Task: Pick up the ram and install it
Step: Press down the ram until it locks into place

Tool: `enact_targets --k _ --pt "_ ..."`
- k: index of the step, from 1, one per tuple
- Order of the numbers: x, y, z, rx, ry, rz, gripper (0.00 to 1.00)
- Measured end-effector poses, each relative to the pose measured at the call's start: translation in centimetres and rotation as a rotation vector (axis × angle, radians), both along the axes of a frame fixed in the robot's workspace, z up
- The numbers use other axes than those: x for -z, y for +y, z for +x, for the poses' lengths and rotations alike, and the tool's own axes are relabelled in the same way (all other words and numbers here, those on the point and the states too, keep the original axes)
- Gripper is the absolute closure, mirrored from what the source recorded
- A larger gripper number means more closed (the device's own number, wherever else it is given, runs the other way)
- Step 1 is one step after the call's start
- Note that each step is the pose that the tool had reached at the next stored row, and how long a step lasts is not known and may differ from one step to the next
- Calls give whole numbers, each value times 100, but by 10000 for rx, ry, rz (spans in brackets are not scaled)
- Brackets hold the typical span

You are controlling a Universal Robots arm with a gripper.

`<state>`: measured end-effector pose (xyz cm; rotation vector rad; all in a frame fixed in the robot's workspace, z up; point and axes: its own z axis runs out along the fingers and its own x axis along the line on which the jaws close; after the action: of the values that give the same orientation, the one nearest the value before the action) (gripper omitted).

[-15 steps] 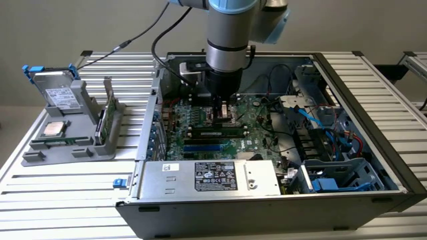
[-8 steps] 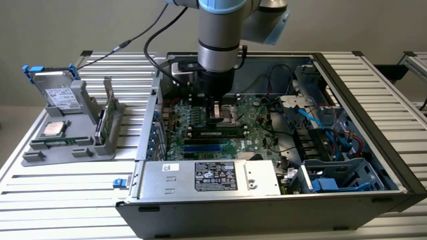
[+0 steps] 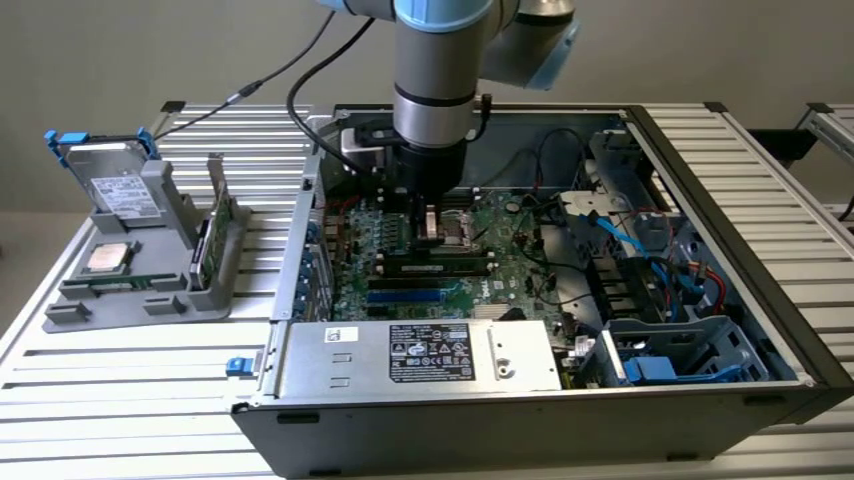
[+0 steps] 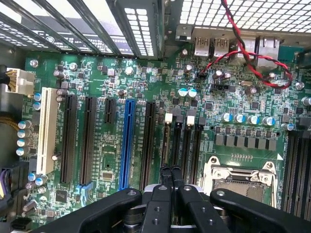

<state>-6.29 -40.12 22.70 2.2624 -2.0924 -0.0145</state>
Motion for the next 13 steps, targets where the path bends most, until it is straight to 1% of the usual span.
enact_targets --k 1,4,6,7,9,13 --pt "7 1 1 0 -4 7 90" --pt "12 0 0 0 0 -1 90" --pt "4 2 0 0 0 12 90" --pt "-17 3 1 1 3 24 90" --pt "-88 1 0 0 35 5 90" --pt "-165 -5 17 0 78 5 90"
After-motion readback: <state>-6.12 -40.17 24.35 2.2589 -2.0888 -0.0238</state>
